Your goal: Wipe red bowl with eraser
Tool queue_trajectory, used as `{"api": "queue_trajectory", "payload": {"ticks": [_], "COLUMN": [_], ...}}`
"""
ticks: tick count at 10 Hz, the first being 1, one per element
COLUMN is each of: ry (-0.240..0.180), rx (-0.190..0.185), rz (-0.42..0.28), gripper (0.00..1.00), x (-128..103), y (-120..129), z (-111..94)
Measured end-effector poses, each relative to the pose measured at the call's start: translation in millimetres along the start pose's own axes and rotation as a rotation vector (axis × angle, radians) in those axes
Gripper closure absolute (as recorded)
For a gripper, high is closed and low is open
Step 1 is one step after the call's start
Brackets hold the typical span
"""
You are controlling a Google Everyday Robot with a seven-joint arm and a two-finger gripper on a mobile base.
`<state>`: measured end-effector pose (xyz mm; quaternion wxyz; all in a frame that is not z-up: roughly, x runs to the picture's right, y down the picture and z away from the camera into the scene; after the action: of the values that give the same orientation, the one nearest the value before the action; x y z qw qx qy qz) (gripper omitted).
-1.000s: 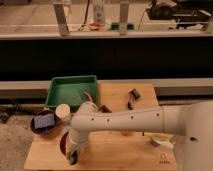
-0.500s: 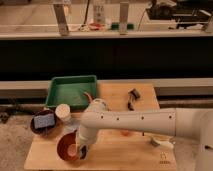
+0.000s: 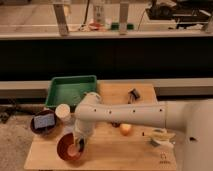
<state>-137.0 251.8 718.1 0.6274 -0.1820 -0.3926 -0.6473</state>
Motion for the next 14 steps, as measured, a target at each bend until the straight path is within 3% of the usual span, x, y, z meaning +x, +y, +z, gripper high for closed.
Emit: {"api": "queue_trajectory", "payload": {"ticks": [3,5,10,14], "ry": [-0.005,-0.029,-0.070,-0.090], "rx": [-0.018,-0.016,0.041,0.058], "rz": [-0.055,-0.089,-0.164,-0.198], "gripper": [1.00,1.00,1.00,1.00], "x": [3,1,-13,-32], "y": [-28,-43,-62,-66], "z": [5,18,26,25]}}
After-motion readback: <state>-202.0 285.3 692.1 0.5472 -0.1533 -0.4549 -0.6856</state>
